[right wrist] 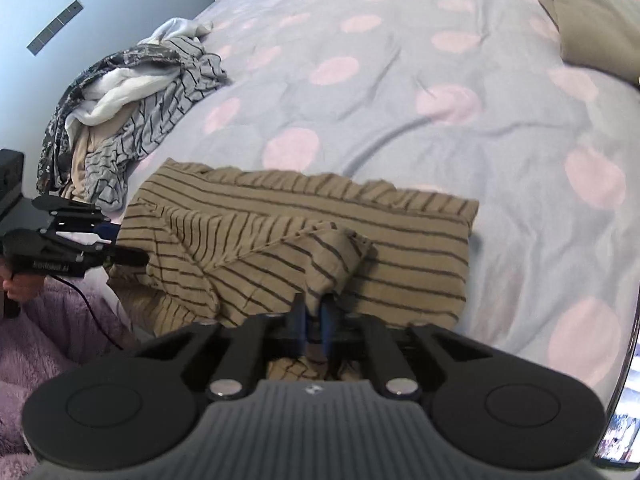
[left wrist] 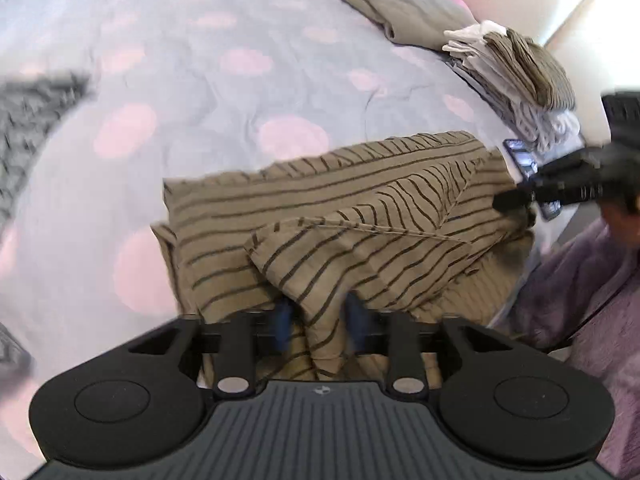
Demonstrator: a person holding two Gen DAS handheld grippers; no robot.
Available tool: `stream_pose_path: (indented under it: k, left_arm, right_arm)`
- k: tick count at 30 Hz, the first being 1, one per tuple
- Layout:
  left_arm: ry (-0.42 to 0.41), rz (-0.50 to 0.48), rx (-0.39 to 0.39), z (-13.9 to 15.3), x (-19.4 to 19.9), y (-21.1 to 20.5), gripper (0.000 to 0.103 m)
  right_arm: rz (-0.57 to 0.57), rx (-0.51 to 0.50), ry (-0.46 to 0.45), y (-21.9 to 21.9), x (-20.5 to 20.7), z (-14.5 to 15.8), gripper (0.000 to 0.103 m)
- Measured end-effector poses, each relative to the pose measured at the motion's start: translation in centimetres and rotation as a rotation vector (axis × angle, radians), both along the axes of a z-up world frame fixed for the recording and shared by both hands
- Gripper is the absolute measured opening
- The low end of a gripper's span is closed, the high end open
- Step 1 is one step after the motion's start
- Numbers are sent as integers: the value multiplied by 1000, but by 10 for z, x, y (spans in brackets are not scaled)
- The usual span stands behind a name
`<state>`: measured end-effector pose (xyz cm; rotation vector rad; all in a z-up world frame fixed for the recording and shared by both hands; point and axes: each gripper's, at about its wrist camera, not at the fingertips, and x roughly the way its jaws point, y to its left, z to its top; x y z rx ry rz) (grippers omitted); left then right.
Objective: Fold clothes
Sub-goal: 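Lower the folded shirt onto the bed and open both grippers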
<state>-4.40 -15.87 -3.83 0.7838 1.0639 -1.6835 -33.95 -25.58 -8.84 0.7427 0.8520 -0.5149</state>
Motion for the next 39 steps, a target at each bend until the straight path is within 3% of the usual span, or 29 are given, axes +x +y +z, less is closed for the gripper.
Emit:
stream_pose_path:
  k: [2,6,8,12,17,26,29,32,35,36,39]
  left_arm:
    - [-7,-26,-26,7,-2,6,1]
    - [29,-60,-65,29,0,18,0]
    - [7,-78,-50,30,-2,19,0]
    - [-63,-78,48,4,-9,8,0]
    - [-114,-68,97,-24,-15,-4,0]
    - [-131,-87,161,-45,-22,-4,0]
    - [-152,-110,141,-43,-26,-1,1]
    - [-196,-138,109,-35,-28,7,9]
    - [-263,-166,53,-21,-31,21,19]
    - [-293,-177,26,-16,-34,26,20]
    - [-384,-209,-63,-2,-44,45,21]
  right_arm:
    - [33,11,-24,6,-5,6,3]
    - [67,66,-46,20,-12,13,2]
    - [62,77,-27,23,-15,11,2]
    - [49,73,57,20,-5,-6,2]
    - [49,78,156,17,10,-36,2]
    - [94,86,191,16,16,-58,2]
    - [108,80,196,17,17,-57,2]
    - [128,52,198,22,14,-48,5]
    - [159,-32,206,35,9,-34,11]
    - [167,-71,210,40,7,-29,17]
    - [168,-215,213,55,-1,-11,23]
